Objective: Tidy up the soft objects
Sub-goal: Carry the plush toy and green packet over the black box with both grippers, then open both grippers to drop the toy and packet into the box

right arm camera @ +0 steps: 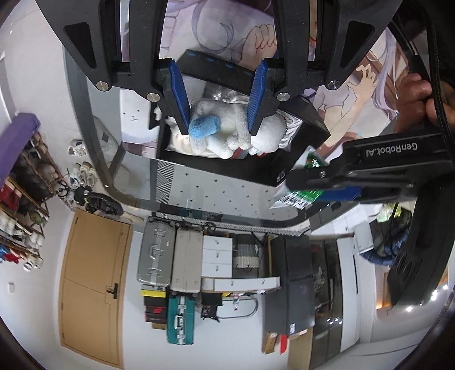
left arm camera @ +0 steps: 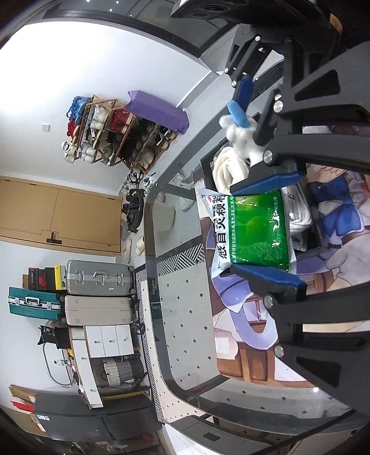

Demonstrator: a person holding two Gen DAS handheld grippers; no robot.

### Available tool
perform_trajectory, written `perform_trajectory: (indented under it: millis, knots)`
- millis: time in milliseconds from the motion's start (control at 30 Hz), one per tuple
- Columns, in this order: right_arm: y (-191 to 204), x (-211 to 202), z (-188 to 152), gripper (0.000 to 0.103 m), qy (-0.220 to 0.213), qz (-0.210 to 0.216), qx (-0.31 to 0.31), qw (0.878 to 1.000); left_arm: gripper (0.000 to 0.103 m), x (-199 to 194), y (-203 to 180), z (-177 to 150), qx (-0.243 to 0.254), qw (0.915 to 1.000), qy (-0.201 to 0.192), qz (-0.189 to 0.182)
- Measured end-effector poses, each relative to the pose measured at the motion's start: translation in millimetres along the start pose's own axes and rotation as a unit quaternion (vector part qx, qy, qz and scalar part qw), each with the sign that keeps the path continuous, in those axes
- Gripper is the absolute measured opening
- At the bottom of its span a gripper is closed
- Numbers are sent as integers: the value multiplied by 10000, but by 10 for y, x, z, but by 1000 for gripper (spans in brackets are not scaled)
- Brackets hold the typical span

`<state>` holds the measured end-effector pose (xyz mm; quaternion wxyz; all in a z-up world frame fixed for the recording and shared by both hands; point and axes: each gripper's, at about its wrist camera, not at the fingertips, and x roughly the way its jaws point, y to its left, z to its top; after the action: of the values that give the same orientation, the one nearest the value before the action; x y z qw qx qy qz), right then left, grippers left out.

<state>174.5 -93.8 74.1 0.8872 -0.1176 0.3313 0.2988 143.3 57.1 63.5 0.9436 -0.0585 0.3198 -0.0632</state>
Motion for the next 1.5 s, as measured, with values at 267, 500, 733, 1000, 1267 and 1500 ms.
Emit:
perform_trajectory:
  millis: [267, 500, 733, 1000, 1267, 1500]
  knots:
    - [58, 232, 83, 39, 144, -53, -259, 9995, 46, 182, 7, 15, 12, 9999, 123, -69]
    - [-26, 199, 70, 49, 227, -115, -354, 9990, 46, 272, -10, 24, 35, 9997, 181, -142]
    - [-81, 138, 56, 54, 142, -112, -321, 9993, 46, 291, -35, 21, 57, 9997, 180, -159]
    - [-278, -44, -10, 63, -72, -270, 95, 9996, 46, 276, -18, -20, 49, 9997, 162, -193]
    - [-234, 188, -36, 67, 268, -465, -98, 9985, 47, 398, -66, -66, 90, 9994, 272, -210]
    - [-196, 158, -94, 81, 88, -456, -44, 9989, 68, 400, -87, -100, 194, 9989, 420, -106]
